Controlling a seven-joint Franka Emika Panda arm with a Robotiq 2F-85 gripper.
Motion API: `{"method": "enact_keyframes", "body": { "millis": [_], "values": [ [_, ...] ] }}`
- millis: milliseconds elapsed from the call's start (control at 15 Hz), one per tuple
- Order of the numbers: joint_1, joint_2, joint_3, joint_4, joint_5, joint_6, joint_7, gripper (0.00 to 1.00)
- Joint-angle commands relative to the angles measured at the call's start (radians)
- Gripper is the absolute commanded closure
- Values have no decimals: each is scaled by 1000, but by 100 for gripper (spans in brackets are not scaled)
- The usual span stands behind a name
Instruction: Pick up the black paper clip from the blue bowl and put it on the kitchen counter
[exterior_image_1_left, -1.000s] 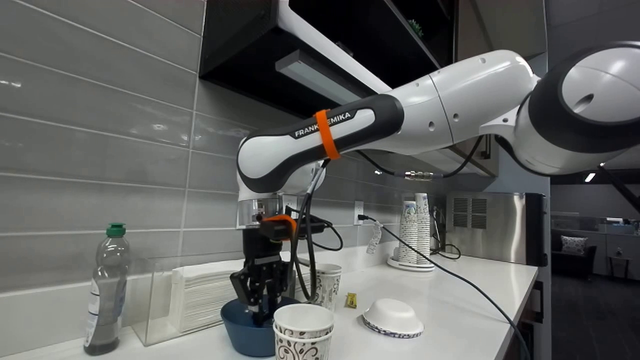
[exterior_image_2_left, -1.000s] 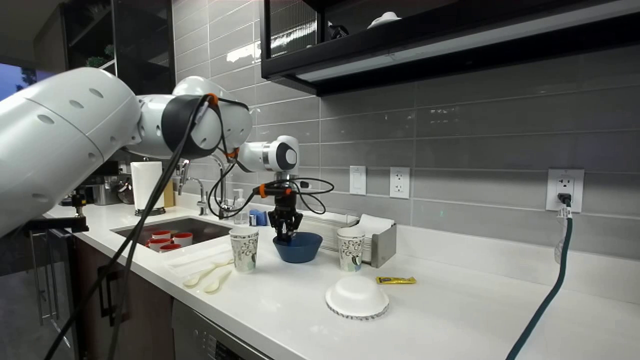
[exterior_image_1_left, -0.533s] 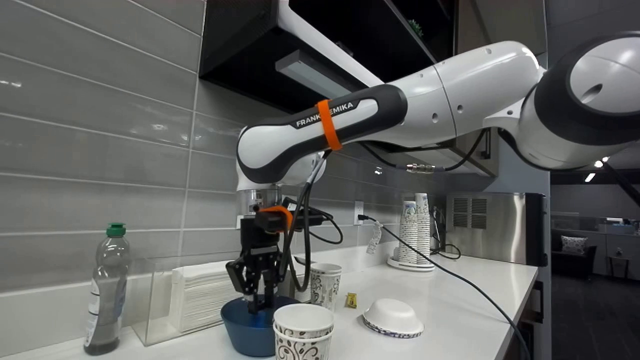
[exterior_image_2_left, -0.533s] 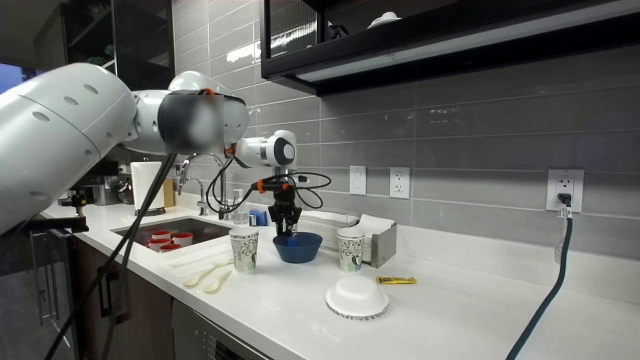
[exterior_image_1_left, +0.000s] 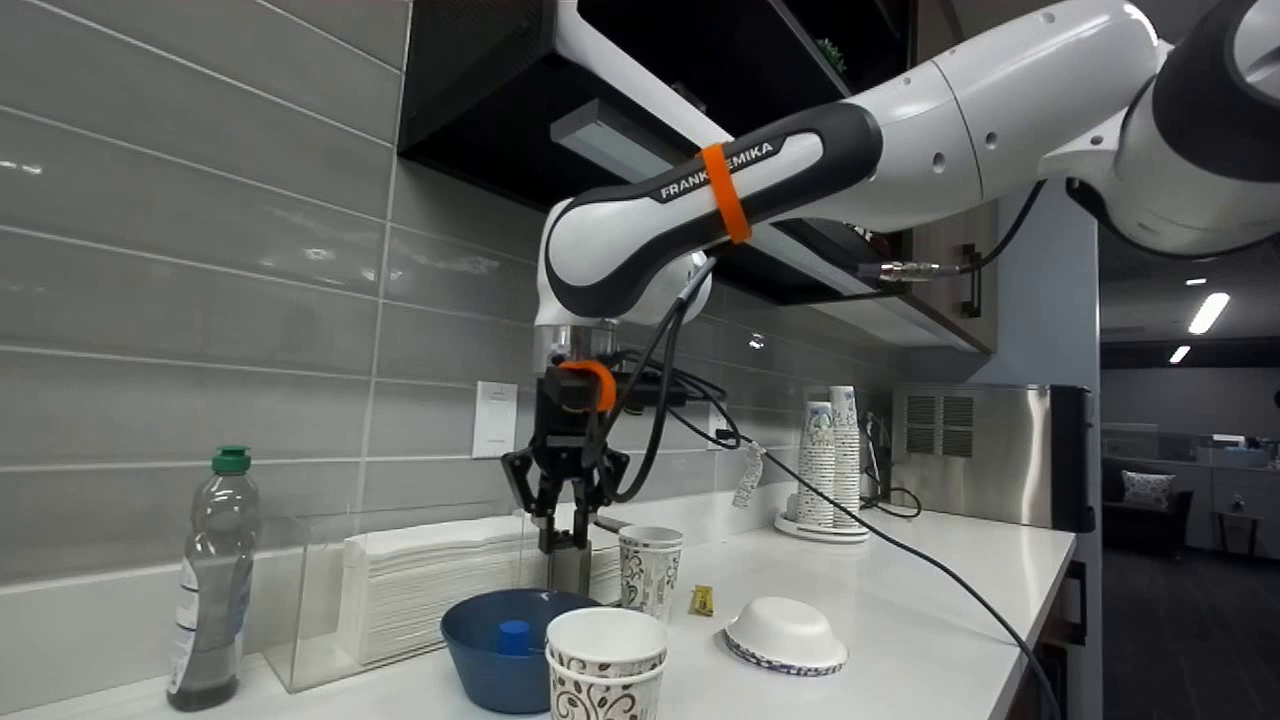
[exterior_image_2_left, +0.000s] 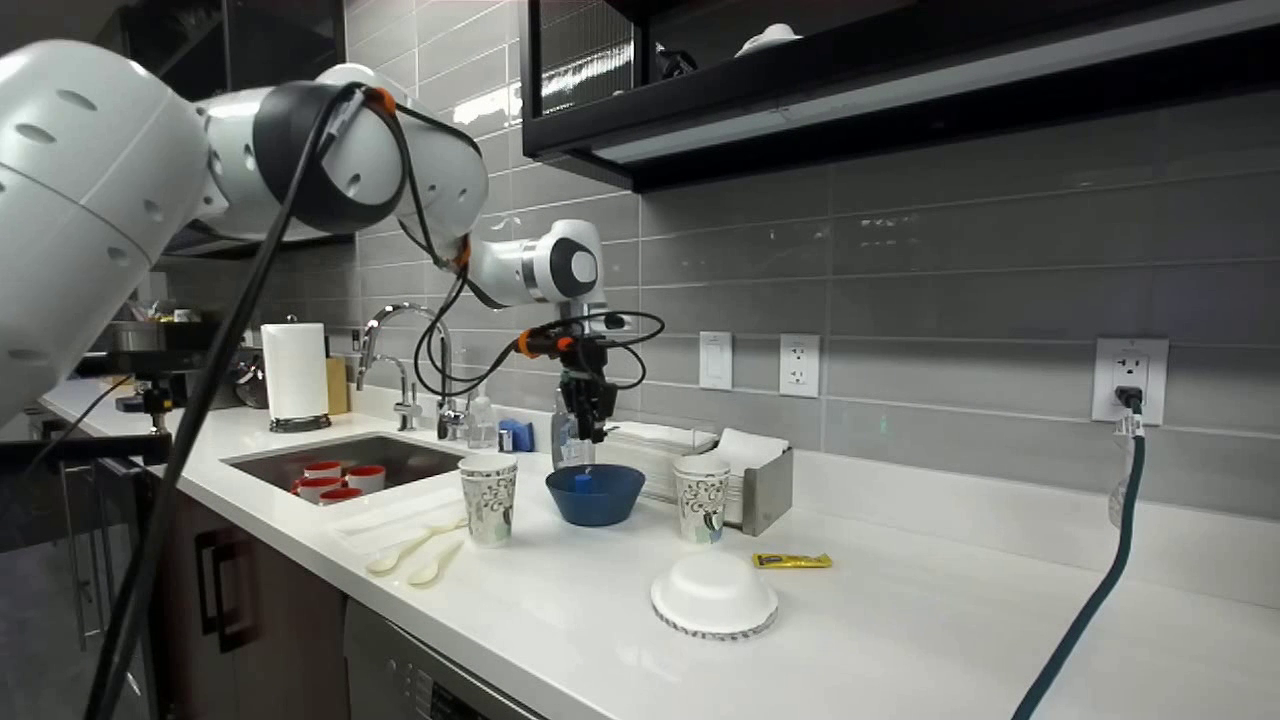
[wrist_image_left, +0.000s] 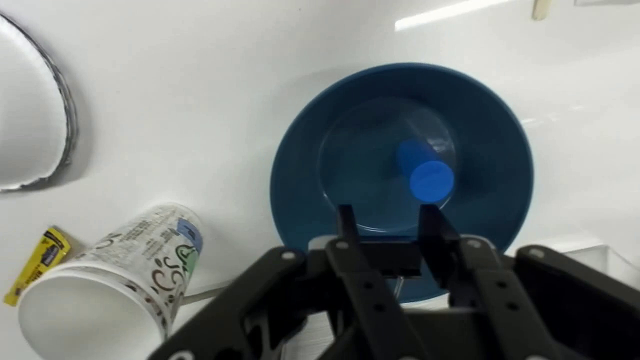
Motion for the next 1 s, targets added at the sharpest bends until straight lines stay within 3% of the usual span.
{"method": "enact_keyframes", "body": {
  "millis": [0, 533, 600, 667, 733, 800, 933],
  "values": [
    [-35, -126, -6, -240, 37, 174, 79, 89],
    [-67, -296, -27, -654, 82, 555, 365, 89],
    [-67, -206, -19, -510, 47, 483, 309, 89],
    [-69, -217, -19, -539, 46, 494, 315, 64],
    [-70, -217, -19, -539, 46, 494, 313, 64],
    [-69, -217, -18, -535, 46, 494, 313, 89],
    [-82, -242, -25, -542, 58, 457, 317, 89]
  ]
}}
